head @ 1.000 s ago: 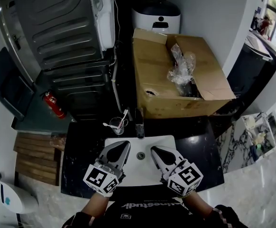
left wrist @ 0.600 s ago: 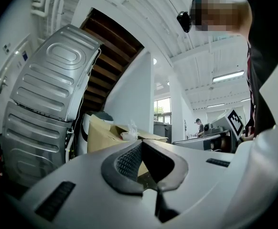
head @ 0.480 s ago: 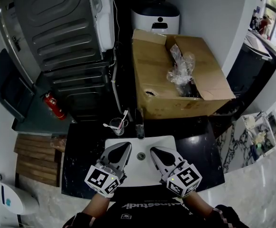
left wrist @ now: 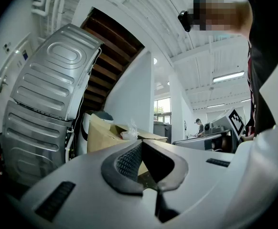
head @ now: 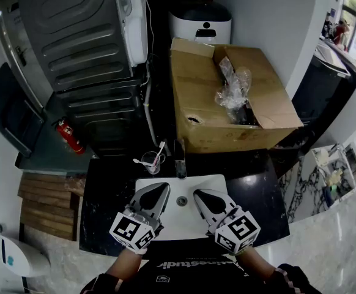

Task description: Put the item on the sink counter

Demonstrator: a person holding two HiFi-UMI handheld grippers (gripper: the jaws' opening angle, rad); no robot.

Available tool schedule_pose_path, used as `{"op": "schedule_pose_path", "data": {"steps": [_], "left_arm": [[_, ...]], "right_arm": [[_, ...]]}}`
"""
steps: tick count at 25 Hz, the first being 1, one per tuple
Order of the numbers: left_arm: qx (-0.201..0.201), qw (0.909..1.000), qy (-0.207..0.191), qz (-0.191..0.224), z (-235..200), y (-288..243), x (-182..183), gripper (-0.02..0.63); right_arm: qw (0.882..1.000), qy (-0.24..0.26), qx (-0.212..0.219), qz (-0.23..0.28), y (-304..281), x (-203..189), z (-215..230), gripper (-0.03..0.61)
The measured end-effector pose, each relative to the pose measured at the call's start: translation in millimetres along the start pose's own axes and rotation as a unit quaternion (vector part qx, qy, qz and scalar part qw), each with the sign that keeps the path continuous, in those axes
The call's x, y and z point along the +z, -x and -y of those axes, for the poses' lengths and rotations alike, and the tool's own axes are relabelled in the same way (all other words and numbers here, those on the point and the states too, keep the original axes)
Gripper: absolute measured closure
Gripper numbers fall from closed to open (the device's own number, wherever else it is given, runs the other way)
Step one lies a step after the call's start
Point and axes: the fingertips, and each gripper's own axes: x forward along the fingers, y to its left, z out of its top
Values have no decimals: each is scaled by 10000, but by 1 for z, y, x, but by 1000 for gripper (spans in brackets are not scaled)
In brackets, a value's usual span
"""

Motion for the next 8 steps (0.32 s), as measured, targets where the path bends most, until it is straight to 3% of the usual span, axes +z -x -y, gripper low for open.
{"op": "schedule_pose_path", "data": {"steps": [8], "left_arm": [[-19, 10000, 14, -8, 0, 0, 1, 598]], "right_arm": [[10000, -11, -22, 4, 1, 1, 1, 538]]}}
